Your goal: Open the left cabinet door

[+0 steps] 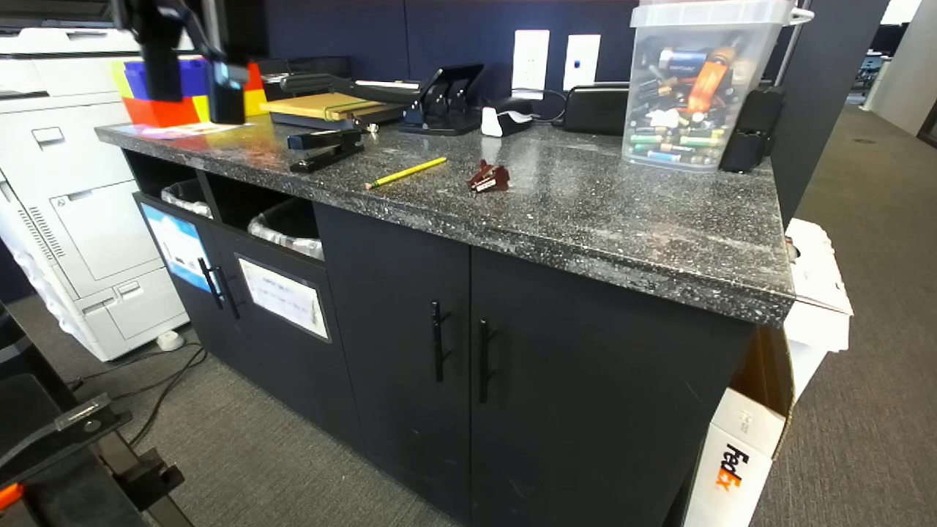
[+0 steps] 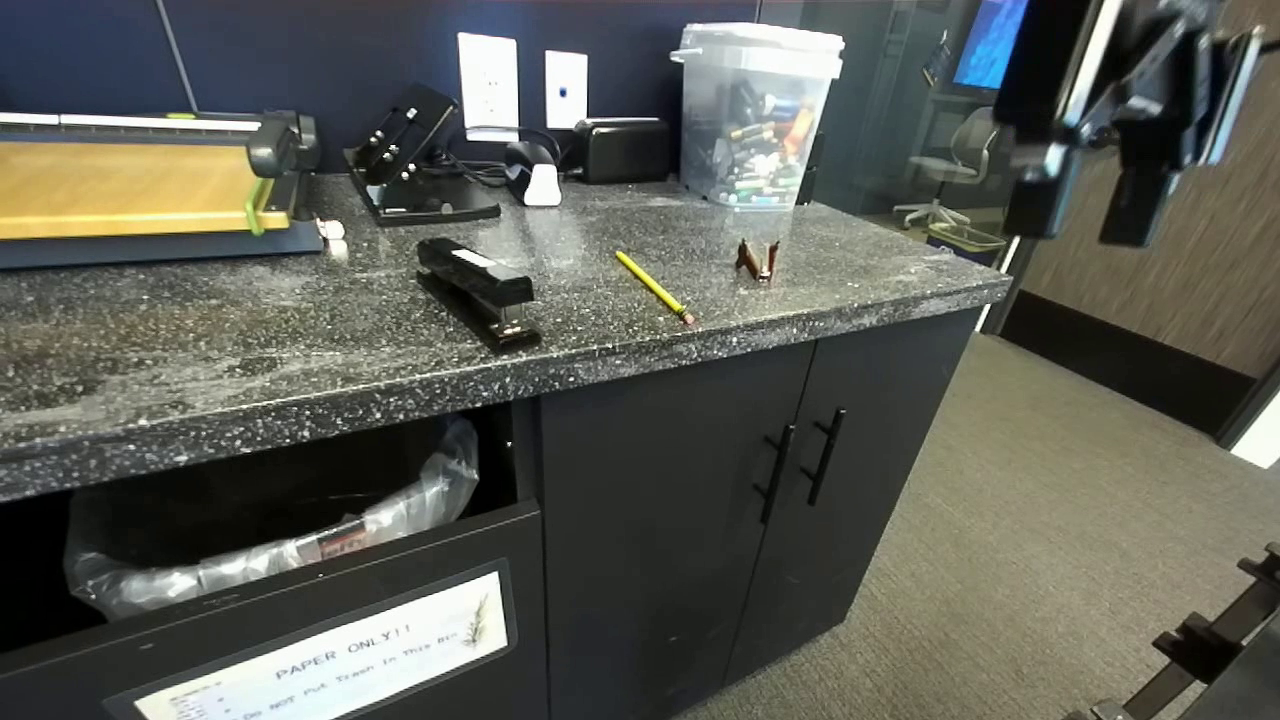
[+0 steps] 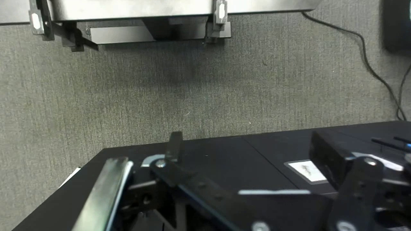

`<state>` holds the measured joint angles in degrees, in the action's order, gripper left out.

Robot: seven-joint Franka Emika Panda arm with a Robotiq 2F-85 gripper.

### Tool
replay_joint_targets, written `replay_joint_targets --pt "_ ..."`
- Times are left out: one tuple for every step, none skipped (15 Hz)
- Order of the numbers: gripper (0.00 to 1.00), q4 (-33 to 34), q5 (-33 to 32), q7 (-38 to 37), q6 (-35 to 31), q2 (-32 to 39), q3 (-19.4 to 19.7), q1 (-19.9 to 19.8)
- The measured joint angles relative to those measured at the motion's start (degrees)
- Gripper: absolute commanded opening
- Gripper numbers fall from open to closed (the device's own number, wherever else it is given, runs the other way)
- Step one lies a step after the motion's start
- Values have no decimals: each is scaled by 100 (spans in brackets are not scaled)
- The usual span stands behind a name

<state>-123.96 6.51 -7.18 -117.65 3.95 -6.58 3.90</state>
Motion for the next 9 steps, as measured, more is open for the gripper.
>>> replay_joint_targets --pt "100 147 -101 -12 -175 358 74 -20" --pt "100 305 -195 -22 -358 729 151 -32" --pt "100 475 -271 -31 -542 1110 228 -38" --pt "100 648 -298 -33 -724 1478 299 -40" --pt "100 827 -299 -33 -938 1861 358 -42" --pt "100 989 -289 -33 -1163 2217 397 -47" --pt "100 1154 -279 -32 -1389 2581 427 -51" --pt "100 1291 -264 -32 -1589 2889 444 -54" --pt "100 1412 -253 -33 -1823 3184 452 -55"
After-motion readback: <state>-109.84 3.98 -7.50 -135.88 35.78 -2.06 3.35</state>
